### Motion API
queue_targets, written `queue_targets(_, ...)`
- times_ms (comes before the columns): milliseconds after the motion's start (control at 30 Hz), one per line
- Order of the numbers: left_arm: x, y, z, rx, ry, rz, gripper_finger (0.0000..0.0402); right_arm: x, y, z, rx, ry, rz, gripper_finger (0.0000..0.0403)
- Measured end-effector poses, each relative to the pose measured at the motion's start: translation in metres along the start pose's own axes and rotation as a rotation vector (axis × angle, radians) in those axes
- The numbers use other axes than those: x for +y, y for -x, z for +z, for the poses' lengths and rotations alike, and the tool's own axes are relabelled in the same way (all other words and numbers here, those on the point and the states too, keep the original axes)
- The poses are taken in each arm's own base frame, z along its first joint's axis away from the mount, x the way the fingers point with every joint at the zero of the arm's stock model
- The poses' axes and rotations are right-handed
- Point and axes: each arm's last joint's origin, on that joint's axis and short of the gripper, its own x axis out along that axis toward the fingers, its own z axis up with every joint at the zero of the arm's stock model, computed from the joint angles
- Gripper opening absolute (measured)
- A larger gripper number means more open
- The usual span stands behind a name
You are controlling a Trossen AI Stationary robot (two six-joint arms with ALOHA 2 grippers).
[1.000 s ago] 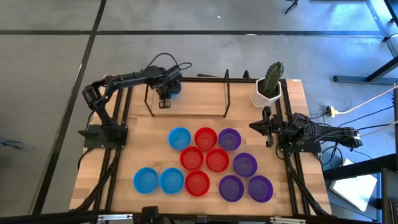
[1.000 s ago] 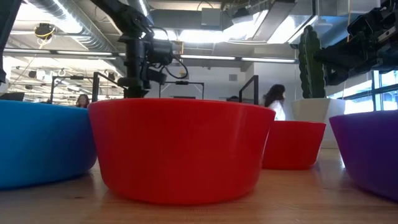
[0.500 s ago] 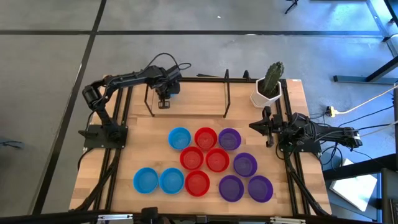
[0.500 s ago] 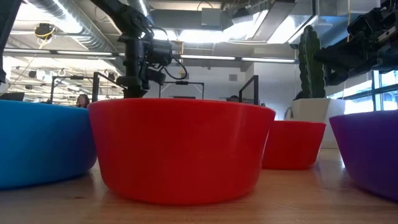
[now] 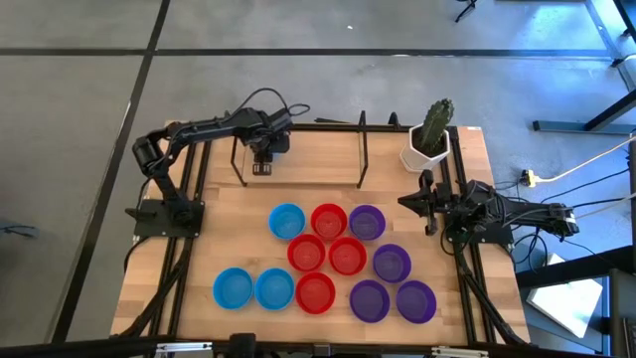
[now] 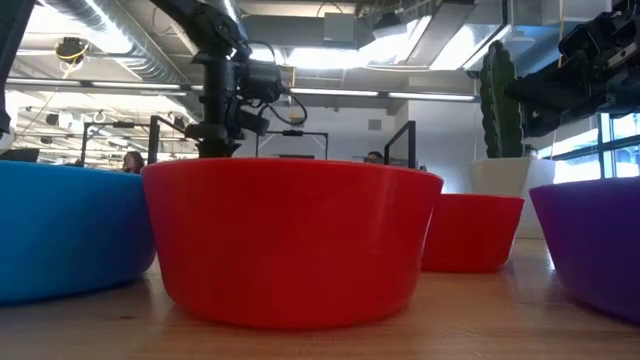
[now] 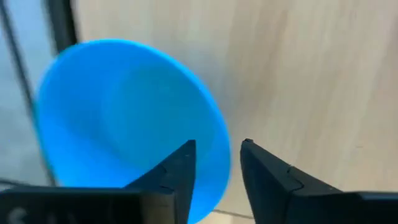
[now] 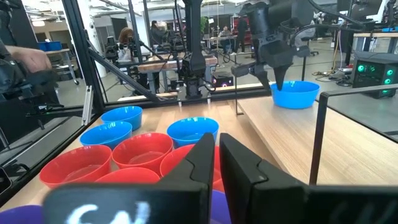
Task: Pick & Place Mini bowls
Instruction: Put the red bowl on the shelf
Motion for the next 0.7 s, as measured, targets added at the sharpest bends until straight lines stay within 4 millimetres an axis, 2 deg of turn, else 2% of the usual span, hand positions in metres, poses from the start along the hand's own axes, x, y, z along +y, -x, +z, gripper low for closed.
queue_targets(67,-0.003,0.011,0.004,-0.003,-0.001,0.048,0.0139,0.0,0.0,0.0,0.0,0.0,0.0,0.0028)
queue_targets(200,-0.017,0.046,0.012,-0.019,-0.029,0.108,0.0161,0.0,0.0,0.0,0.0,0.005,0.0,0.0028)
queue_targets(300,-0.034,0.083,0.01,-0.025,-0.035,0.131,0.017,0.0,0.0,0.0,0.0,0.023,0.0,0.0028)
queue_targets(400,-0.059,0.122,-0.004,-0.103,-0.017,0.136,0.0165,0.0,0.0,0.0,0.0,0.022,0.0,0.0028)
queue_targets(467,-0.076,0.147,-0.022,-0.251,0.008,0.125,0.0151,0.0,0.0,0.0,0.0,0.023,0.0,0.0028)
queue_targets(533,-0.092,0.164,-0.04,-0.479,0.031,0.031,0.0131,0.0,0.0,0.0,0.001,0.035,0.0,0.0028)
queue_targets(633,-0.115,0.167,-0.064,-0.835,-0.014,-0.152,0.0094,0.0,0.0,0.0,0.0,0.054,0.0,0.0028)
queue_targets(700,-0.132,0.159,-0.079,-1.065,-0.099,-0.206,0.0068,0.0,0.0,0.0,-0.002,0.053,0.0,0.0028)
